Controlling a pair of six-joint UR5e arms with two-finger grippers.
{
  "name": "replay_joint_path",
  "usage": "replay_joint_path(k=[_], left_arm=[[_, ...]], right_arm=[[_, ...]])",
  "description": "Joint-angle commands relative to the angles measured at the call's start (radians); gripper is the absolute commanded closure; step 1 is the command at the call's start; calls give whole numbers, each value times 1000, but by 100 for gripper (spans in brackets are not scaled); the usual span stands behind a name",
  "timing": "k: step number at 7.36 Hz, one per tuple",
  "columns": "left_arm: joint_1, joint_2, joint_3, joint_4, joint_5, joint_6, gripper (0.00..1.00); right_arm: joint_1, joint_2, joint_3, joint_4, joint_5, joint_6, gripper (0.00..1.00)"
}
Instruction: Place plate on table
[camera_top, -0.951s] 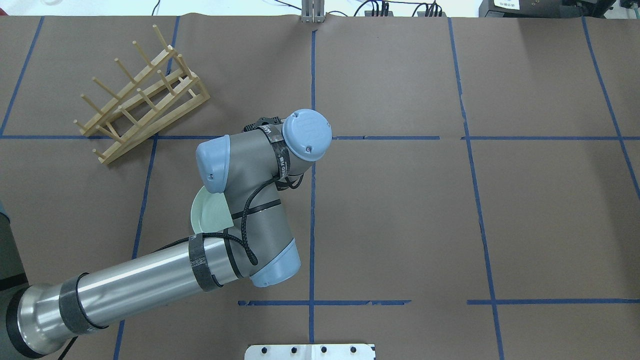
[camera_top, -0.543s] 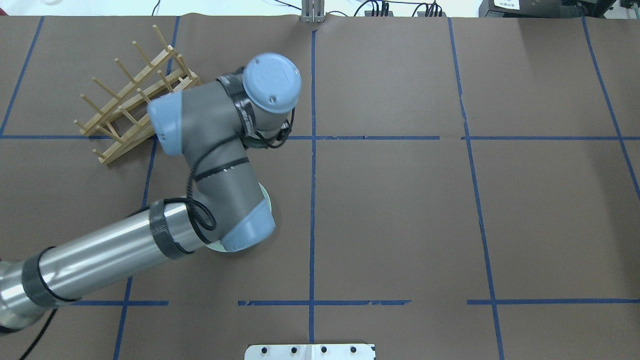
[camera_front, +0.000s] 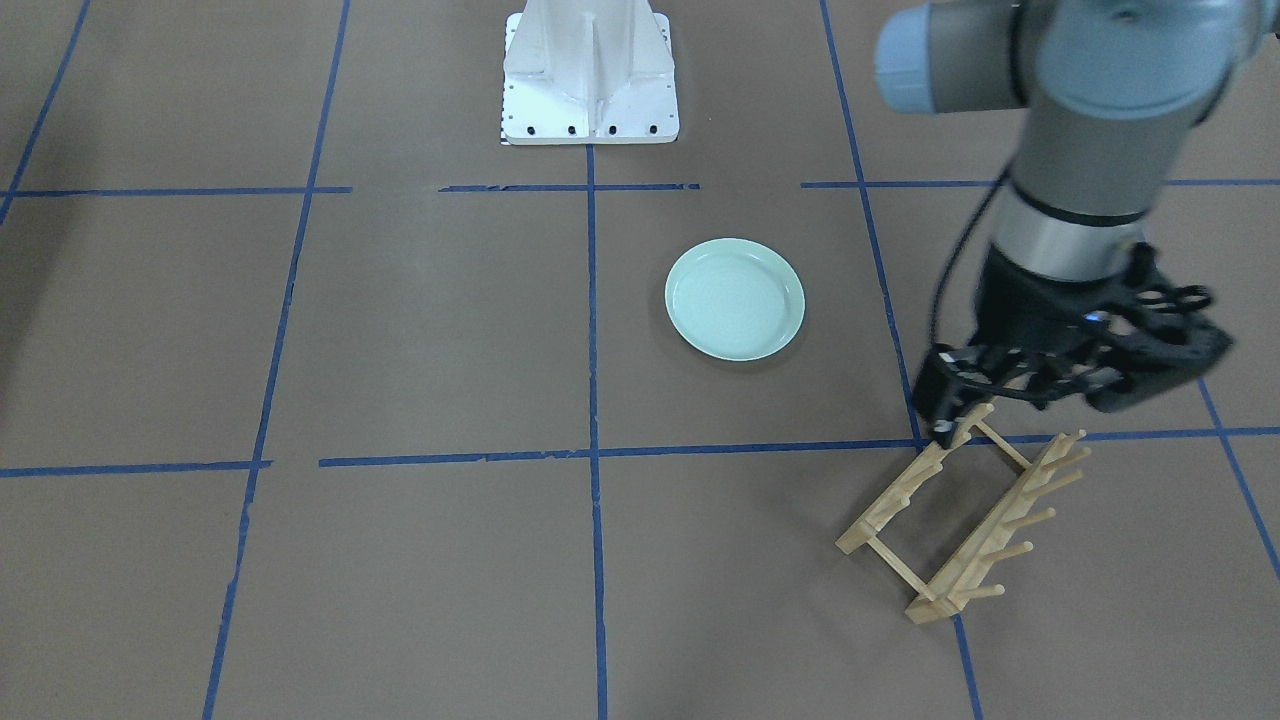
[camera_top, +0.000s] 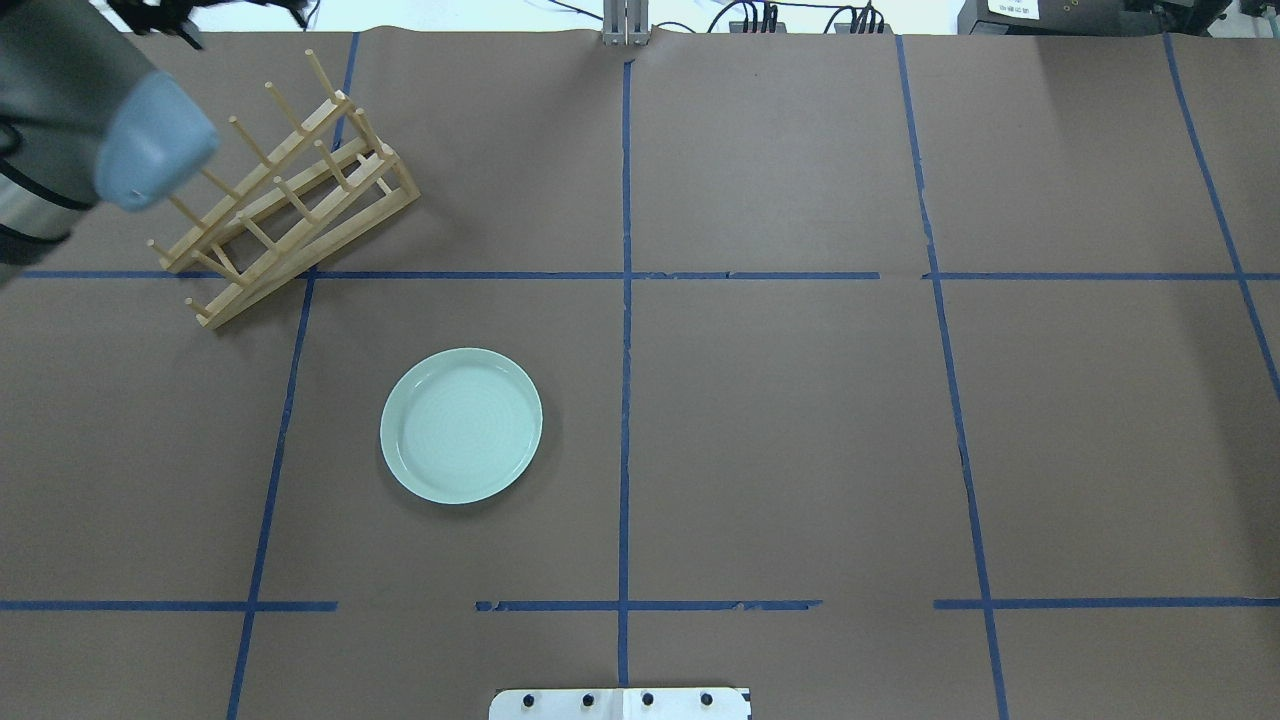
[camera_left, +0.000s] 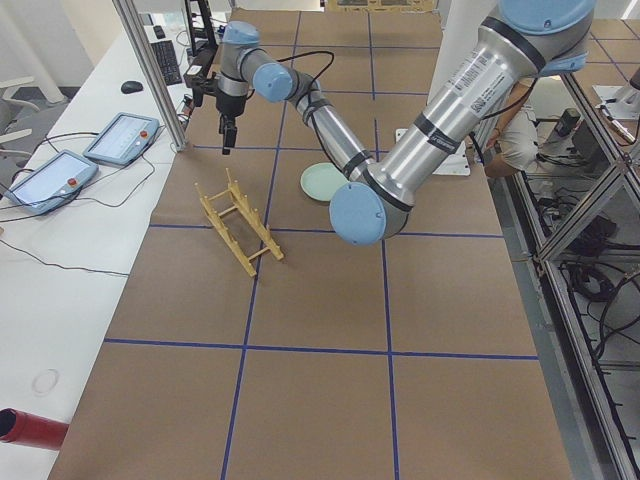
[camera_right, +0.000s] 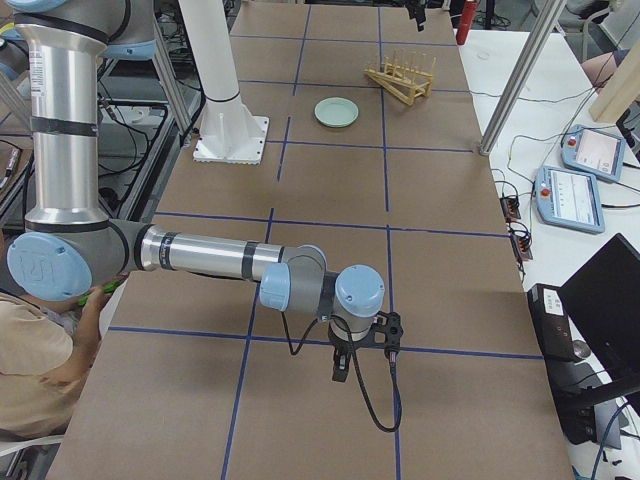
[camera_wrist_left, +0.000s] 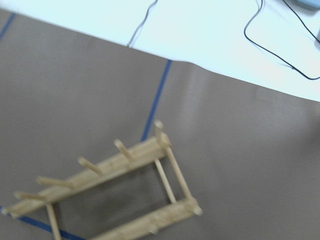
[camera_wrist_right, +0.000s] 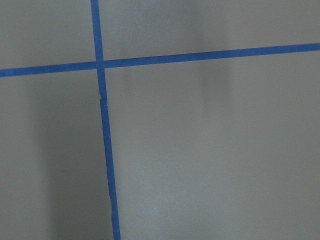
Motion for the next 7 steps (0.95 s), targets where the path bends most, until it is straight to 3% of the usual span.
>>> replay_joint_path(k=[1,3,5,7], left_arm=[[-271,212,12,-26,-164,589,0],[-417,377,18,-23,-169,919,0],[-452,561,-8,61,-369,966,0],[-447,612,-8,126,-384,968,0]], right_arm=[[0,1,0,0,0,0,0],[0,1,0,0,0,0,0],[0,0,0,0,0,0,0],[0,1,0,0,0,0,0]])
